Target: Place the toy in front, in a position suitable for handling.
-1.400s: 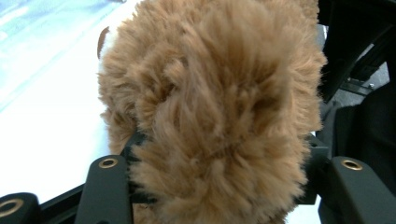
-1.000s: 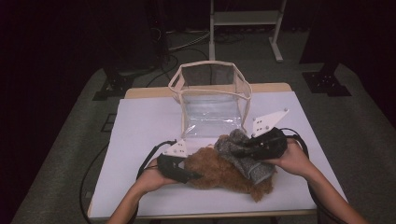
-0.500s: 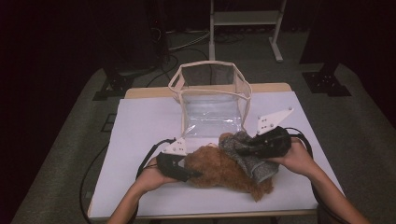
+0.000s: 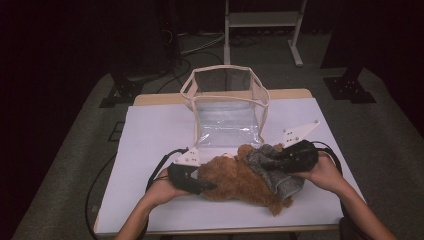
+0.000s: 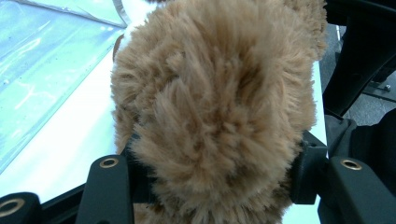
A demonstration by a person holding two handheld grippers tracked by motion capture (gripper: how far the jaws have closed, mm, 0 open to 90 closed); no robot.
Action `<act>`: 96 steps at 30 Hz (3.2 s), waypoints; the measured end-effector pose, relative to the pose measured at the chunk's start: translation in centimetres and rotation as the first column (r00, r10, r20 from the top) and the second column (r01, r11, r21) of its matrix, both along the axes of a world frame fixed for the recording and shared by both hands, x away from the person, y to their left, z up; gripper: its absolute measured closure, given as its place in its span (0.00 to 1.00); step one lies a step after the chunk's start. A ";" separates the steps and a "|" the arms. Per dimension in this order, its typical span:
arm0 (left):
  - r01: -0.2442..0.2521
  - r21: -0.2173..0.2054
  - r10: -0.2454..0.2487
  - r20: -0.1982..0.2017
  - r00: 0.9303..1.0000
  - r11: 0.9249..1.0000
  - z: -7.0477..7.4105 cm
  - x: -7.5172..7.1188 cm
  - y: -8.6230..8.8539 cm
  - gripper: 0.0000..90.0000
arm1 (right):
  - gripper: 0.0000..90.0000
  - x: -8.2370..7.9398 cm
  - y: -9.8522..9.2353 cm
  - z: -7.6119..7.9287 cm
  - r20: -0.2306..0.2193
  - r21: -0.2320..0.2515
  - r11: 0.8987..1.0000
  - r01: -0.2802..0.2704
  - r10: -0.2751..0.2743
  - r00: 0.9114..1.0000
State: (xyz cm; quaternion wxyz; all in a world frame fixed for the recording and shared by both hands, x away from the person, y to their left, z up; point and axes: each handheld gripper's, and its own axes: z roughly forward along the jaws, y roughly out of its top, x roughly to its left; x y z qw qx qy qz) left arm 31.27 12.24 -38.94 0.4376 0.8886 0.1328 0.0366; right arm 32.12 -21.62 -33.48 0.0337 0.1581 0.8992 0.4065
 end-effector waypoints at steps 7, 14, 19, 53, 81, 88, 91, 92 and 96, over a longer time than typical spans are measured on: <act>0.001 0.008 -0.001 0.002 1.000 1.000 0.4 0.2 -0.3 0.45 | 0.88 -0.5 2.3 2.9 0.072 0.027 0.997 -0.067 0.065 0.995; 0.006 0.024 -0.006 0.014 1.000 1.000 0.6 0.1 -0.5 0.45 | 0.88 0.4 5.4 1.4 0.045 -0.012 0.995 -0.100 0.100 0.994; -0.002 0.016 0.002 0.006 1.000 1.000 0.2 0.0 -0.3 0.45 | 0.88 1.0 3.3 -0.7 -0.013 -0.031 0.998 -0.052 0.052 0.999; 0.000 -0.030 0.000 0.000 1.000 1.000 0.4 0.6 -1.0 0.41 | 0.88 0.8 1.7 -0.9 -0.008 -0.048 0.999 -0.027 0.026 1.000; 0.004 -0.063 -0.009 -0.085 0.996 0.998 -2.8 1.0 0.8 0.10 | 0.89 0.7 0.6 -2.5 -0.050 -0.018 1.000 -0.022 0.021 0.999; -0.003 -0.073 -0.006 -0.115 0.993 0.997 -3.7 1.0 0.8 0.10 | 0.89 0.8 0.5 -2.5 -0.049 -0.019 1.000 -0.023 0.022 0.999; -0.009 -0.084 -0.002 -0.130 0.991 0.996 -3.9 1.3 0.3 0.09 | 0.89 0.9 0.6 -2.5 -0.049 -0.022 1.000 -0.019 0.018 0.999; -0.012 -0.087 0.000 -0.135 0.991 0.996 -3.9 1.4 0.1 0.08 | 0.89 0.9 0.6 -2.5 -0.048 -0.023 1.000 -0.018 0.017 0.999; -0.015 -0.095 0.001 -0.146 0.989 0.995 -4.1 1.6 -0.5 0.07 | 0.89 1.0 0.4 -2.6 -0.057 -0.018 1.000 -0.009 0.008 0.998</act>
